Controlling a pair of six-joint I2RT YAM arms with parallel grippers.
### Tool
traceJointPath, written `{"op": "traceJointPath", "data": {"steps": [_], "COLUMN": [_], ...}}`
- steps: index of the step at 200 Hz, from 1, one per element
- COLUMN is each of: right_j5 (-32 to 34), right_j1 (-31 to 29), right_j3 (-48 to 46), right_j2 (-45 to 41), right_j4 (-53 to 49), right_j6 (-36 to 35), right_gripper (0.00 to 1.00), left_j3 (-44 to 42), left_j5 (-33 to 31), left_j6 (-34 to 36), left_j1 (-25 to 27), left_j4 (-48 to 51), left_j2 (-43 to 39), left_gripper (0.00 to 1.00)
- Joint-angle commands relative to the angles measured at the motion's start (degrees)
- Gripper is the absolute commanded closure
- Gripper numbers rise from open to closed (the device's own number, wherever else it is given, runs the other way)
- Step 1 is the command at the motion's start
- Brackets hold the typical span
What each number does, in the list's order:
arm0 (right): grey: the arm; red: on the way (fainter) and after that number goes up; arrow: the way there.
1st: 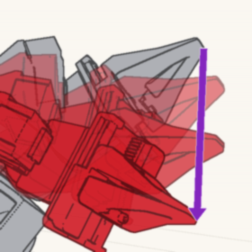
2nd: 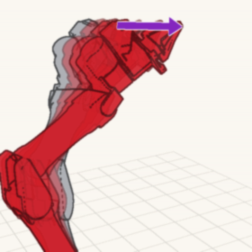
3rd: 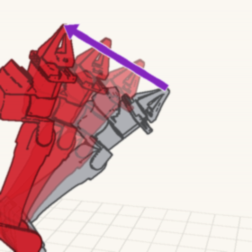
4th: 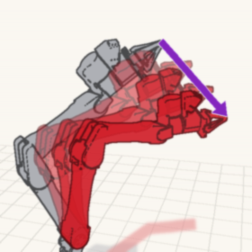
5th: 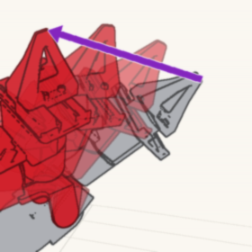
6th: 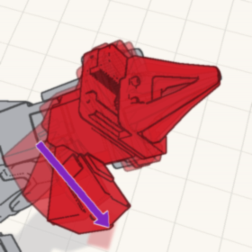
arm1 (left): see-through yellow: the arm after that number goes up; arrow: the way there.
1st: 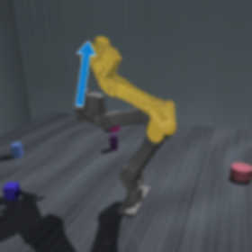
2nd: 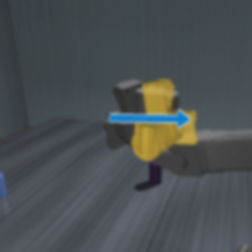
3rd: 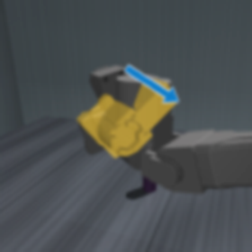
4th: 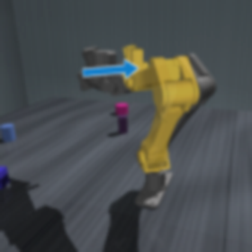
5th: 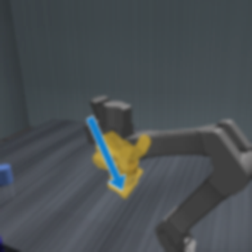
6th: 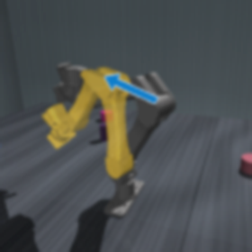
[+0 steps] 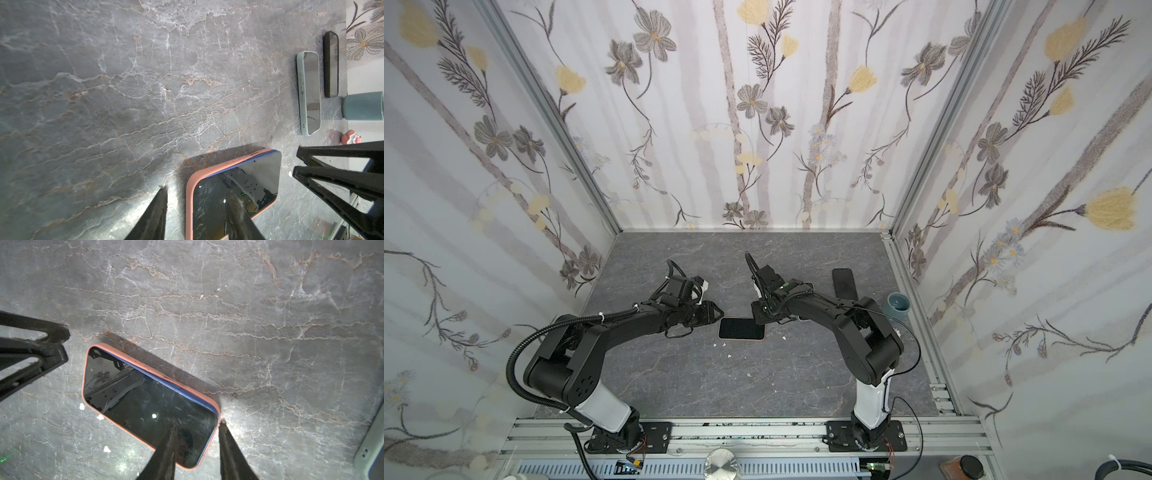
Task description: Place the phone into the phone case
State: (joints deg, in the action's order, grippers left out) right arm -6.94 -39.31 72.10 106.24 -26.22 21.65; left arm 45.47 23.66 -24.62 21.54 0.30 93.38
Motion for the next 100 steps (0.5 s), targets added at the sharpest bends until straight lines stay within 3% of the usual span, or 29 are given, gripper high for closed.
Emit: {"op": "traceJointPath", "data": {"steps": [1,100], "right_j5": [-0.8,-0.7], "right_j1": [0.2,1.2], "right_j3": [0.6,-0.4], "right_j2": [0.5,0.4], "right_j4": [-0.9,-1.6], "right_j6": [0.5,0.9], "right_gripper": [0.68,0.72], "left_j3": [0.4,1.8], "left_j5": [0.6,1.0], "left_j6": [-0.6,-0.6], "left_j1": [0.1,0.8], "left_j4": [-0.3,-0.1], "left_j2": [0.3,2.8], "left_gripper": [0.56,0.60]}}
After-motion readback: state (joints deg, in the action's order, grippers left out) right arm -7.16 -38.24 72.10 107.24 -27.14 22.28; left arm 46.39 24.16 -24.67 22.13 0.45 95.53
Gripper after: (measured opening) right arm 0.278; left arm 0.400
